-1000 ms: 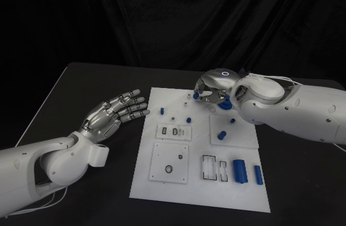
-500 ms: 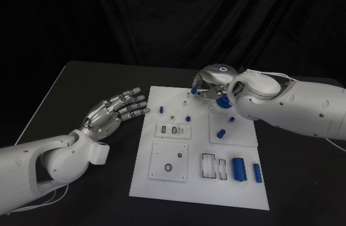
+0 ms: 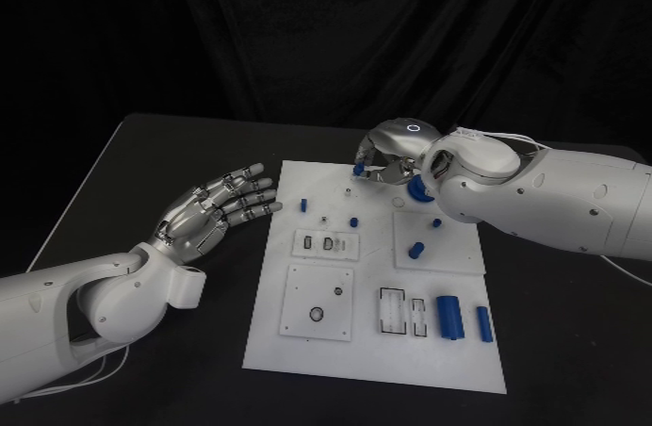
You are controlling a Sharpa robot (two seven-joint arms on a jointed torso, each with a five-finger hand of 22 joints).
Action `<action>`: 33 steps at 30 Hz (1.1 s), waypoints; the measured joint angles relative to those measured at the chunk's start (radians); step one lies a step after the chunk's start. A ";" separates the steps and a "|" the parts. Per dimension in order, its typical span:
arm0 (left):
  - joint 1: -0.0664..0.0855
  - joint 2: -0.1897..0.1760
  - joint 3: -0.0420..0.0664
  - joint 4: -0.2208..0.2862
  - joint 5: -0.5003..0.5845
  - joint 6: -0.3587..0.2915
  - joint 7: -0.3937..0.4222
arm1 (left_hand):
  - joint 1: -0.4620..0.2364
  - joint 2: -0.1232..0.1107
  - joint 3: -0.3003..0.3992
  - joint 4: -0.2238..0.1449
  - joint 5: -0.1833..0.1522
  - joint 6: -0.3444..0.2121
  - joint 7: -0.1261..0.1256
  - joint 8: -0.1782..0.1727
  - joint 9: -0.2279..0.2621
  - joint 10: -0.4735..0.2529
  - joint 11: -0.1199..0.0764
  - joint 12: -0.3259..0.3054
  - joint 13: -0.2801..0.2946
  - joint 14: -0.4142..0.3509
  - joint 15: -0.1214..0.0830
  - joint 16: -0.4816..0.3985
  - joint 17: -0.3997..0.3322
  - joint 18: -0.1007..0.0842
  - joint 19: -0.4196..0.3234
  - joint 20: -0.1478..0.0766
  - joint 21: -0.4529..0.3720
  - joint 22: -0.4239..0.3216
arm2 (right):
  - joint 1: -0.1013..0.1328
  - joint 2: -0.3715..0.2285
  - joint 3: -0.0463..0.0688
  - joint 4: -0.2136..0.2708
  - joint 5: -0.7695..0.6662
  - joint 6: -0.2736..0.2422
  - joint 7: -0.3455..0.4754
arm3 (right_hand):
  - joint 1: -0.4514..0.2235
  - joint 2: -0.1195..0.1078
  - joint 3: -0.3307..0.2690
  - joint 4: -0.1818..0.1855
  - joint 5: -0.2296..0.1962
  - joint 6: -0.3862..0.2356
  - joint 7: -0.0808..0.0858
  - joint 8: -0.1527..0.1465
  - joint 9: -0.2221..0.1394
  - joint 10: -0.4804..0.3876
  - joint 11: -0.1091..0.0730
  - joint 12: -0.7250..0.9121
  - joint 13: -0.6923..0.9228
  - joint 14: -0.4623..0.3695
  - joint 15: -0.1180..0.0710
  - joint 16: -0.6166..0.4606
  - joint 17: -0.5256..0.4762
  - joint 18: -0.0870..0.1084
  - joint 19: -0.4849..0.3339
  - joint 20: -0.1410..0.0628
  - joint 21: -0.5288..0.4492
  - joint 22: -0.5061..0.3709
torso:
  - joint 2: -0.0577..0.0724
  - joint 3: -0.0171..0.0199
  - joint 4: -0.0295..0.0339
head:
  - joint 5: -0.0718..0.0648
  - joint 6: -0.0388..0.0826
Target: Assemble the parts on the task board
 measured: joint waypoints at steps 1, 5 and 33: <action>0.000 0.000 0.000 0.000 0.000 0.000 0.000 | 0.000 0.000 0.000 0.000 0.000 0.000 0.000 0.000 0.000 0.000 0.000 0.000 0.000 0.000 0.000 0.000 0.000 0.000 0.000 0.000 0.000 0.000 | 0.000 0.002 0.000 -0.001 0.000 0.001 0.000 | 0.000 0.000 0.000 0.000 0.000 0.000 0.000 0.000 0.000 0.000 0.000 0.000 0.000 0.000 0.000 0.000 0.000 0.000 0.000 0.000 0.000 0.000 | 0.000 0.0000 0.0000 | -0.001 0.000; 0.000 0.002 0.000 -0.001 0.001 0.001 0.000 | 0.000 0.000 0.000 0.000 0.000 0.000 0.000 0.000 0.000 0.000 0.000 0.000 0.000 0.000 0.000 0.000 0.000 0.000 0.000 0.000 0.000 0.000 | 0.000 0.009 0.000 -0.007 0.002 0.005 0.001 | 0.000 0.000 0.000 0.000 0.000 0.000 0.000 0.000 0.000 0.000 0.000 -0.004 -0.001 0.000 0.000 0.000 0.000 0.000 0.000 0.000 0.000 0.001 | 0.000 0.0007 0.0002 | -0.004 -0.002; 0.000 0.010 0.000 -0.003 0.015 0.007 0.000 | -0.004 0.004 0.005 0.000 0.000 -0.003 0.003 0.000 0.000 -0.004 0.004 0.000 0.000 0.000 0.000 0.000 0.000 0.000 0.000 0.000 0.000 0.000 | -0.012 0.028 0.001 -0.029 0.004 0.062 -0.002 | -0.008 -0.008 0.007 0.001 -0.021 -0.034 0.010 -0.024 0.003 -0.013 0.013 -0.013 -0.003 -0.006 0.006 -0.007 -0.024 0.000 -0.006 0.006 -0.006 -0.015 | 0.000 0.0017 0.0000 | -0.004 -0.015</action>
